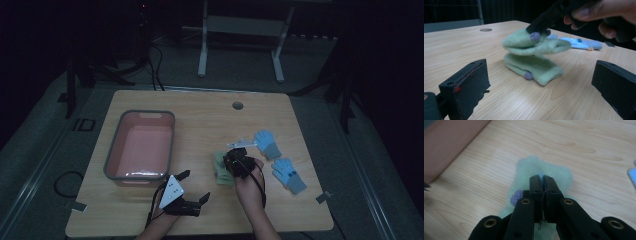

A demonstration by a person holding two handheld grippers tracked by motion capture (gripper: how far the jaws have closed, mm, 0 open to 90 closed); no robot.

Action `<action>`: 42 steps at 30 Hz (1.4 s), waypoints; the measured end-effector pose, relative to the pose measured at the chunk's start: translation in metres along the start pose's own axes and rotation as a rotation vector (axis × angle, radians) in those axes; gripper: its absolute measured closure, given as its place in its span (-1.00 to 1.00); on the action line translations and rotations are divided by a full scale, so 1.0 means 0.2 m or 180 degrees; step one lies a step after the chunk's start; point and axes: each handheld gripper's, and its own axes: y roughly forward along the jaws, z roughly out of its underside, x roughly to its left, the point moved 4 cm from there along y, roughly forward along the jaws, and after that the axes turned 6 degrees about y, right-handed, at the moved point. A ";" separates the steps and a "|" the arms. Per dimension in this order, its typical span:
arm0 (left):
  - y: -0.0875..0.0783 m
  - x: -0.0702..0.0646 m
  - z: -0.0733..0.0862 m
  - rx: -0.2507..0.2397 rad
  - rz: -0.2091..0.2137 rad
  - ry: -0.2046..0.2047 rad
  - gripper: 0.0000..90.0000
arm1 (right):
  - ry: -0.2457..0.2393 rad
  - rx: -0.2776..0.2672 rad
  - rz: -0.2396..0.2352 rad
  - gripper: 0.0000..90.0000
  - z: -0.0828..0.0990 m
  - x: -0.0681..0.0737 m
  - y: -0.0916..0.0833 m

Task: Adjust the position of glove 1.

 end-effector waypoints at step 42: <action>0.02 0.04 0.01 0.0251 -0.0170 -0.0378 -0.83 | -0.0119 0.0114 -0.0400 -0.41 0.06 -0.15 0.01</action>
